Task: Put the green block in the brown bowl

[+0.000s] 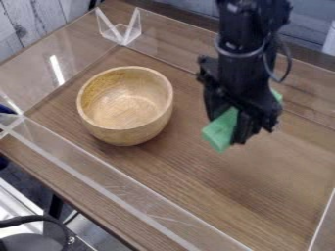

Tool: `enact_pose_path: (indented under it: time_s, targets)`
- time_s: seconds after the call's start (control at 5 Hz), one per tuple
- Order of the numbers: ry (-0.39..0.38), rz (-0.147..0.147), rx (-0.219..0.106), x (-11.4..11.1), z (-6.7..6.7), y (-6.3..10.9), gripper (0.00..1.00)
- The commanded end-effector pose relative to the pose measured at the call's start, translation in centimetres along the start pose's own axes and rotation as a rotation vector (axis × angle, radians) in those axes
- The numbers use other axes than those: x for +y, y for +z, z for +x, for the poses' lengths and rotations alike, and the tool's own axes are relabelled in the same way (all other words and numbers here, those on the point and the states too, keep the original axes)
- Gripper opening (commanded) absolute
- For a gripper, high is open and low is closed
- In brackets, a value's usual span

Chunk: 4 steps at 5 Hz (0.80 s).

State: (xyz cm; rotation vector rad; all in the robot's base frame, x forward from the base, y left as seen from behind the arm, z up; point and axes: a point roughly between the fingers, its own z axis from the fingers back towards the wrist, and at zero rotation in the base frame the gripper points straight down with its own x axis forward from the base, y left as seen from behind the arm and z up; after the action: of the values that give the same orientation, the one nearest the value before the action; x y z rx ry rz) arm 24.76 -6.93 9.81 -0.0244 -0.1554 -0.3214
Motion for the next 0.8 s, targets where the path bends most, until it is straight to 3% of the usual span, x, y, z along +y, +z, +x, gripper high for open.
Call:
enact_pose_path:
  time_s: [0.0, 0.4, 0.6]
  targets:
    - [-0.01, -0.013, -0.048, -0.5, 0.5, -0.2, 0.0]
    - [-0.016, -0.017, -0.05, -0.8, 1.9, -2.7, 0.0]
    - [-0.015, -0.015, -0.064, -0.8, 2.6, -3.0, 0.0]
